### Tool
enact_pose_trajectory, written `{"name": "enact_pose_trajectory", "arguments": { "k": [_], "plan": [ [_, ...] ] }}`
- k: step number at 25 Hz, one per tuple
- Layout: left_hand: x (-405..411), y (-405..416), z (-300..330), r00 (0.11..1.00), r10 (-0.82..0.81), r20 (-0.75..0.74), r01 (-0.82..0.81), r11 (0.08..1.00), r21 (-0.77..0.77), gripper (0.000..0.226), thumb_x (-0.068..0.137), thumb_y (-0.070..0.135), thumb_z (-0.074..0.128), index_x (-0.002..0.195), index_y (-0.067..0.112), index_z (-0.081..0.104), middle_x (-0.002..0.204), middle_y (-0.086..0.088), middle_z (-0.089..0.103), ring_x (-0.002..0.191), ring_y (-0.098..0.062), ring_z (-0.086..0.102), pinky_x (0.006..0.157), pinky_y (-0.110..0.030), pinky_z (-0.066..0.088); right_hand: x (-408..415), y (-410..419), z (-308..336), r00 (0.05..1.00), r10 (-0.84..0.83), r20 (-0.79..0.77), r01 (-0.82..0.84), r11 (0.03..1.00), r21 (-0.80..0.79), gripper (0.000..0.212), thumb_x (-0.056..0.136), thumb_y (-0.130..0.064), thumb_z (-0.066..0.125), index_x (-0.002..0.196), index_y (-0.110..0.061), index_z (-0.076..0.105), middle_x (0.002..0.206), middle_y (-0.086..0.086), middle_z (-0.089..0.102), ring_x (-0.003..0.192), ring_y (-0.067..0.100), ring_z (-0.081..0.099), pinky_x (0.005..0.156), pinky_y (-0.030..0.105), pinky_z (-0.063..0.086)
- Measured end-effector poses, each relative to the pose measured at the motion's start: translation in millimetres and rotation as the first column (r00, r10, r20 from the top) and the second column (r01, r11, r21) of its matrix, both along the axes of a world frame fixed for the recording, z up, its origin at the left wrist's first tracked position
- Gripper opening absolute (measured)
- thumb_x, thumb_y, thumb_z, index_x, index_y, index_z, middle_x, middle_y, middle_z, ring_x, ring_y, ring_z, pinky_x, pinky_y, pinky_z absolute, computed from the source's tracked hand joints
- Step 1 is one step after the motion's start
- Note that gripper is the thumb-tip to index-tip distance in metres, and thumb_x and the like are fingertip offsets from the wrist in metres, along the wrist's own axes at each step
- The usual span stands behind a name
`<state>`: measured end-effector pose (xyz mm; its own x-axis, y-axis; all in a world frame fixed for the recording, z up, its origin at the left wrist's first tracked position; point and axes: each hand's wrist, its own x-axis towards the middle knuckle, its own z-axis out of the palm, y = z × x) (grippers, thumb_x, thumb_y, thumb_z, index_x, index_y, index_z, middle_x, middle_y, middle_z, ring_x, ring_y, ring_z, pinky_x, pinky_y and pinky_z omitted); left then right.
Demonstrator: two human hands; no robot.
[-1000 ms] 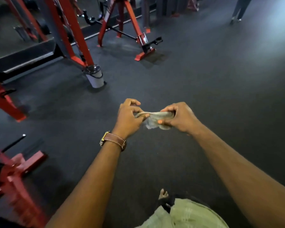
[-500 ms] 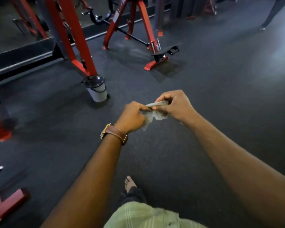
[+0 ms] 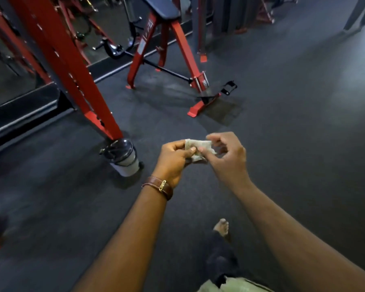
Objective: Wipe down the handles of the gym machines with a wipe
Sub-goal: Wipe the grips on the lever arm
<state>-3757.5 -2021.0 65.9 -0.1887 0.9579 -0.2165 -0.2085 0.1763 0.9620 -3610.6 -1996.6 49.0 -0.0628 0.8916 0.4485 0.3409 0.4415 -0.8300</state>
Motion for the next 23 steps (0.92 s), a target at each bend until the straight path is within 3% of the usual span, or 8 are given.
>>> {"name": "enact_pose_trajectory", "arguments": {
  "k": [2,4,6,7,12,15,19,23],
  "plan": [
    [-21.2,77.6,-9.1,0.997,0.027,0.07,-0.029,0.999,0.026,0.019,0.09,-0.011,0.057,0.107,-0.007,0.067,0.105,-0.025,0.069,0.096,-0.035,0.067,0.093,-0.048,0.054,-22.3,78.1,-0.6,0.998,0.009,-0.068,-0.027,0.959,-0.282,0.053,0.079,-0.029,0.084,0.124,-0.016,0.06,0.11,-0.005,0.058,0.093,0.002,0.06,0.075,0.009,0.049],
    [-39.1,151.0,-11.4,0.994,0.051,0.099,-0.056,0.997,0.044,0.02,0.088,-0.01,0.06,0.106,-0.006,0.068,0.104,-0.024,0.069,0.094,-0.032,0.067,0.086,-0.041,0.056,-48.2,153.3,2.7,0.944,0.139,-0.3,-0.275,0.833,-0.479,0.036,0.086,-0.017,0.077,0.118,-0.006,0.064,0.1,-0.003,0.068,0.084,0.003,0.065,0.073,0.011,0.051],
    [-51.8,203.7,-8.9,0.99,0.087,0.114,-0.093,0.994,0.051,0.019,0.086,-0.012,0.06,0.099,-0.002,0.07,0.098,-0.02,0.07,0.09,-0.029,0.066,0.077,-0.032,0.057,-71.6,202.5,9.5,0.833,0.133,-0.536,-0.447,0.733,-0.513,0.017,0.088,-0.002,0.07,0.105,0.001,0.071,0.088,0.008,0.075,0.076,0.012,0.069,0.074,0.023,0.059],
    [-61.4,239.6,-6.1,0.985,0.125,0.122,-0.132,0.99,0.05,0.02,0.086,-0.014,0.06,0.096,-0.001,0.071,0.096,-0.018,0.071,0.088,-0.027,0.066,0.075,-0.031,0.057,-86.0,240.1,11.5,0.809,0.112,-0.576,-0.47,0.713,-0.521,0.014,0.088,0.001,0.069,0.102,0.001,0.073,0.085,0.01,0.075,0.075,0.014,0.07,0.077,0.028,0.06],
    [-117.7,397.6,-3.0,0.902,0.384,0.196,-0.39,0.921,-0.007,0.019,0.08,-0.014,0.069,0.094,-0.003,0.069,0.085,-0.015,0.072,0.073,-0.022,0.07,0.071,-0.031,0.06,-155.3,410.7,20.6,0.794,0.006,-0.608,-0.444,0.688,-0.574,0.009,0.089,0.004,0.066,0.094,0.003,0.073,0.086,0.016,0.075,0.078,0.022,0.071,0.075,0.035,0.058],
    [-156.1,480.6,-8.8,0.852,0.488,0.187,-0.492,0.87,-0.026,0.016,0.078,-0.012,0.073,0.086,0.001,0.066,0.079,-0.013,0.069,0.069,-0.021,0.068,0.064,-0.028,0.059,-200.9,498.6,18.0,0.789,0.001,-0.615,-0.442,0.696,-0.566,0.014,0.088,0.008,0.064,0.083,-0.002,0.072,0.074,0.01,0.073,0.067,0.019,0.07,0.065,0.031,0.059],
    [-232.6,611.5,-21.3,0.814,0.553,0.177,-0.554,0.831,-0.048,0.018,0.081,-0.008,0.073,0.082,0.006,0.063,0.076,-0.009,0.068,0.059,-0.012,0.065,0.053,-0.02,0.052,-286.4,631.7,6.8,0.795,-0.021,-0.606,-0.409,0.72,-0.561,0.016,0.086,0.011,0.064,0.084,-0.003,0.071,0.081,0.017,0.072,0.075,0.027,0.069,0.069,0.038,0.058],
    [-303.7,732.8,-15.2,0.798,0.581,0.16,-0.578,0.813,-0.067,0.016,0.084,-0.008,0.071,0.087,0.006,0.063,0.078,-0.012,0.067,0.056,-0.012,0.063,0.052,-0.021,0.052,-359.3,747.3,12.0,0.795,-0.079,-0.602,-0.365,0.73,-0.578,0.014,0.086,0.01,0.063,0.087,-0.001,0.071,0.084,0.02,0.072,0.078,0.03,0.068,0.069,0.039,0.057]
  ]
}}
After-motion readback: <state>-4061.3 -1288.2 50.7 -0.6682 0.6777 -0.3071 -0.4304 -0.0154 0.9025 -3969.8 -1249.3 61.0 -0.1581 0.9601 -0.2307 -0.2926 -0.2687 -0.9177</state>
